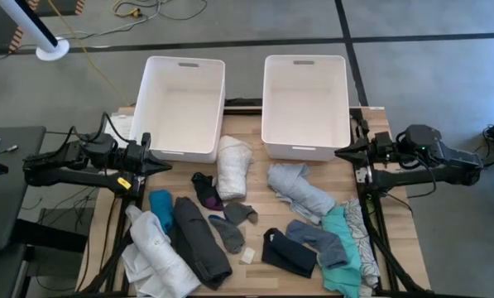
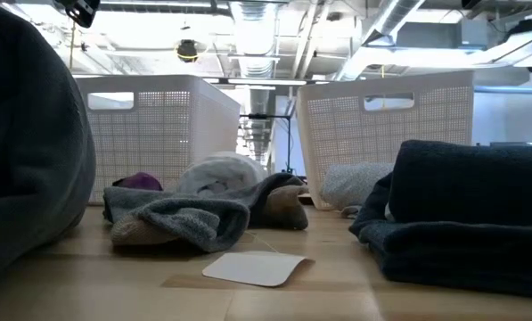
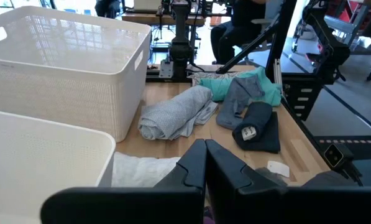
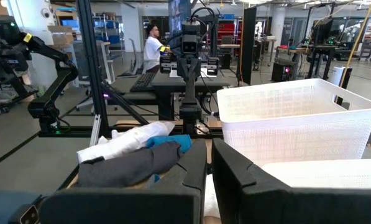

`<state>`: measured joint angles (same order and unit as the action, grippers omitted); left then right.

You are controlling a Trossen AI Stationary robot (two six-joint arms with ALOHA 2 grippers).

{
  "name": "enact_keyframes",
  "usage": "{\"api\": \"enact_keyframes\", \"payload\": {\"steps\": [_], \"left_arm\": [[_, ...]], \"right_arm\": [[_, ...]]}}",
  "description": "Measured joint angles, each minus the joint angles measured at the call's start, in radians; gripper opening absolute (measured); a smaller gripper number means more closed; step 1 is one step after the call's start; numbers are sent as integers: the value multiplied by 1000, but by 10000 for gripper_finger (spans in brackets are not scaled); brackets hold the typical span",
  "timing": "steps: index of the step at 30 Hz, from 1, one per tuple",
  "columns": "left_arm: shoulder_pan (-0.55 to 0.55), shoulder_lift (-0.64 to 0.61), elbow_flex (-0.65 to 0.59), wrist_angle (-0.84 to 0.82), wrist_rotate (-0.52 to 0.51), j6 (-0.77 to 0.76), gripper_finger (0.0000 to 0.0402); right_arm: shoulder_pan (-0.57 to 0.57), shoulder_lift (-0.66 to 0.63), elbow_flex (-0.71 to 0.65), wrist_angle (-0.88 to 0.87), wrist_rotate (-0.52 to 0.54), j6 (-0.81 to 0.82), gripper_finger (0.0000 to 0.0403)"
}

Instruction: Sort clothes

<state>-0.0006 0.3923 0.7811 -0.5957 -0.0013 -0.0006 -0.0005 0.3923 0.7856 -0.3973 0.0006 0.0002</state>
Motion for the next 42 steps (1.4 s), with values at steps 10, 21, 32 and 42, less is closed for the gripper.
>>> {"api": "enact_keyframes", "payload": {"steps": [10, 21, 32, 42], "left_arm": [[0, 0, 0, 0, 0, 0, 0], [0, 0, 0, 0, 0, 0, 0], [0, 0, 0, 0, 0, 0, 0], [0, 0, 0, 0, 0, 0, 0]], "right_arm": [[0, 4, 0, 52, 0, 0, 45], [17, 178, 1, 747, -1, -99, 45], [-7, 370, 260, 776, 29, -238, 45], [-84, 482, 592, 268, 81, -190, 45]]}}
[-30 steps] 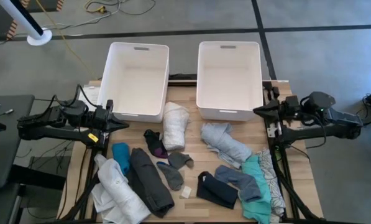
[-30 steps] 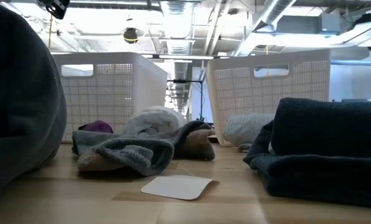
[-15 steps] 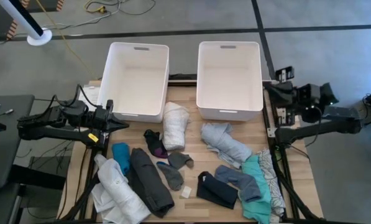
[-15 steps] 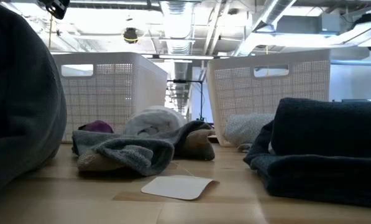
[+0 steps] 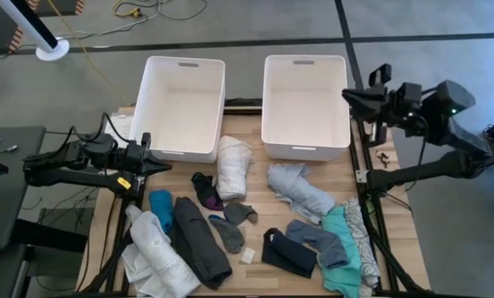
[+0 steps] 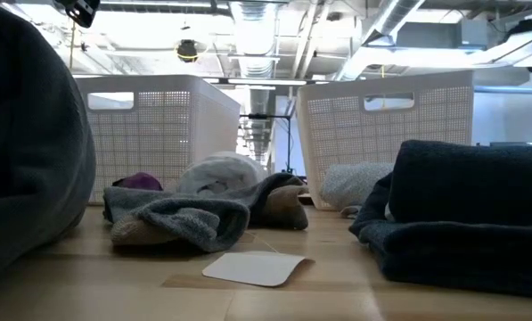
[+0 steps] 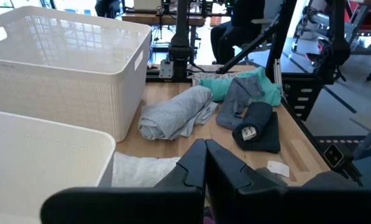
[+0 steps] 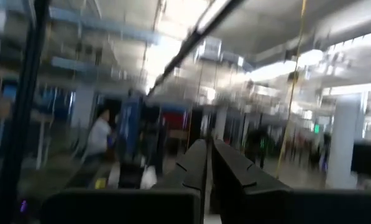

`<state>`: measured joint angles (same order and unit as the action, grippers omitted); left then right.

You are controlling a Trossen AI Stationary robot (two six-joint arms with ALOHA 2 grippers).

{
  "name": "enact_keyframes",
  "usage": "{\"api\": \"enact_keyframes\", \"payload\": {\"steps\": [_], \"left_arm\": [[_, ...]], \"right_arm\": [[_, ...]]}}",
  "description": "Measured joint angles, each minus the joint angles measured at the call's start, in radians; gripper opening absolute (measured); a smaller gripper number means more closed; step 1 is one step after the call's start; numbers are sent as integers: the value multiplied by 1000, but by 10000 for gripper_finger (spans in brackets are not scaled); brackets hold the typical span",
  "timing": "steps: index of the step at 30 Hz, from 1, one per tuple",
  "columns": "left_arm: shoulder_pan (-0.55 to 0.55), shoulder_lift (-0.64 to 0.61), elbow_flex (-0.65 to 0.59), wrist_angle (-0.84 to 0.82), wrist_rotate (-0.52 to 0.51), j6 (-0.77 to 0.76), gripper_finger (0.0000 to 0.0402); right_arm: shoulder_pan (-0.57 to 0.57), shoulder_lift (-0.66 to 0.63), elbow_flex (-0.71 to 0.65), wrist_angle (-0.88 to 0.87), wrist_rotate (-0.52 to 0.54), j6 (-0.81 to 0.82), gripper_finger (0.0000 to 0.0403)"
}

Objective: Sort clothes
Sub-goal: Put the rolled light blue polo shirt into the left white bin

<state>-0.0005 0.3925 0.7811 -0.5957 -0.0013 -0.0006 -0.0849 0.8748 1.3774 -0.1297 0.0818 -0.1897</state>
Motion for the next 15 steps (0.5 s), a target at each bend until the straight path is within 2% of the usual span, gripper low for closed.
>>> {"api": "enact_keyframes", "payload": {"steps": [6, 11, 15], "left_arm": [[0, 0, 0, 0, 0, 0, 0], [0, 0, 0, 0, 0, 0, 0], [0, 0, 0, 0, 0, 0, 0]], "right_arm": [[-10, 63, 134, -310, 4, 43, 45], [-23, 96, 157, -548, 11, 82, 45], [-37, 131, 156, -825, 11, 127, 45]]}}
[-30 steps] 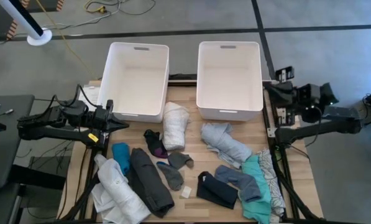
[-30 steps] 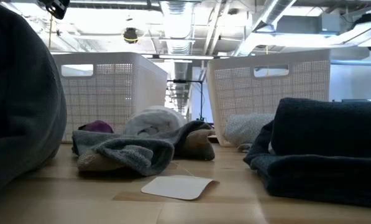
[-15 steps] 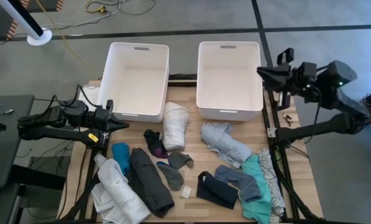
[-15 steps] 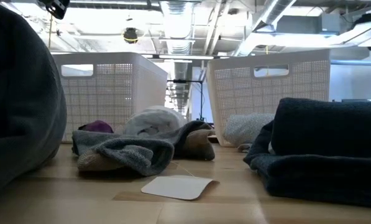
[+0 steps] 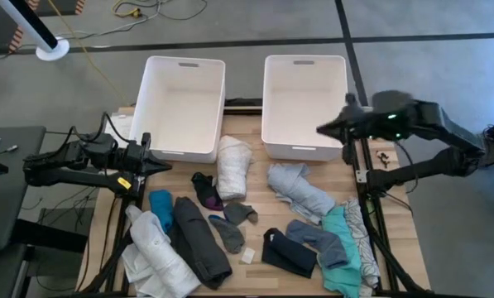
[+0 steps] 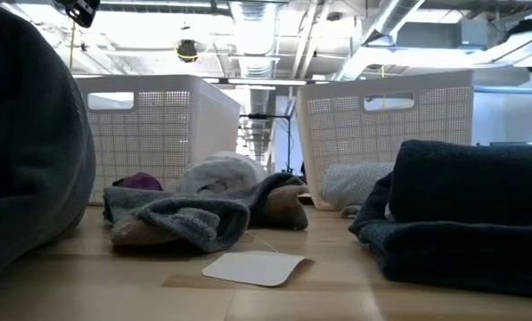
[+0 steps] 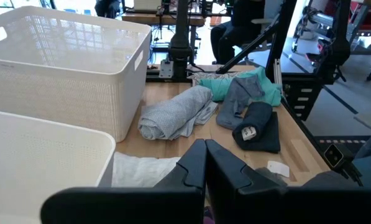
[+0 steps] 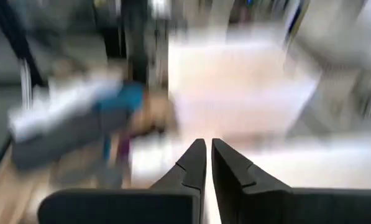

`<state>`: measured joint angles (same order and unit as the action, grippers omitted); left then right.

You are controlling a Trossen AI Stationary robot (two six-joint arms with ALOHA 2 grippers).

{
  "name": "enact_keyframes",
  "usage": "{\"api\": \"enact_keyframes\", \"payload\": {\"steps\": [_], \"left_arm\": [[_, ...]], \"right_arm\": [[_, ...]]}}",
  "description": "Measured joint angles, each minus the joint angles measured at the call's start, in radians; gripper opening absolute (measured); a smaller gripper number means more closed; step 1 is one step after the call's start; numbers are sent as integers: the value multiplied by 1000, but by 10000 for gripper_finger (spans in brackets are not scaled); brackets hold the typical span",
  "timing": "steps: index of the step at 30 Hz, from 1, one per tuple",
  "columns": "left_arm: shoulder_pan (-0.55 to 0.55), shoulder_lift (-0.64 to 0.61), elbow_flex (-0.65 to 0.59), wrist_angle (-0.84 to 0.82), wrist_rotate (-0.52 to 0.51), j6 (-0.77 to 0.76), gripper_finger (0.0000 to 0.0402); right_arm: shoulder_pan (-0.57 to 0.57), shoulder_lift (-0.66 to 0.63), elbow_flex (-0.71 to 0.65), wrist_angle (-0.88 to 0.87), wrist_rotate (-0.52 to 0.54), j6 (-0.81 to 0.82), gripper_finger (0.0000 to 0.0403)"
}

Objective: Sort clothes
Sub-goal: Put the rolled light blue polo shirt into the left white bin

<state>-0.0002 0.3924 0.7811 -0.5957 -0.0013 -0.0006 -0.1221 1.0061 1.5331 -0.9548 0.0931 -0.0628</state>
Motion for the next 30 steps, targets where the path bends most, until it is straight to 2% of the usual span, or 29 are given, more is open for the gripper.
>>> {"api": "enact_keyframes", "payload": {"steps": [3, 6, 10, 14, 18, 24, 27, 30], "left_arm": [[0, 0, 0, 0, 0, 0, 0], [0, 0, 0, 0, 0, 0, 0], [0, 0, 0, 0, 0, 0, 0], [0, 0, 0, 0, 0, 0, 0], [0, 0, 0, 0, 0, 0, 0], [0, 0, 0, 0, 0, 0, 0], [0, 0, 0, 0, 0, 0, 0], [0, 0, 0, 0, 0, 0, 0]], "right_arm": [[7, 26, -4, -228, -2, 84, 45], [59, 25, -78, -281, -4, 173, 45], [158, 6, -250, -174, 31, 228, 45], [232, -12, -421, 53, 73, 242, 60], [291, -2, -523, 318, 72, 204, 113], [335, 42, -542, 659, 71, 94, 242], [342, 48, -505, 670, 73, 72, 292], [342, 48, -437, 575, 108, 103, 315]]}}
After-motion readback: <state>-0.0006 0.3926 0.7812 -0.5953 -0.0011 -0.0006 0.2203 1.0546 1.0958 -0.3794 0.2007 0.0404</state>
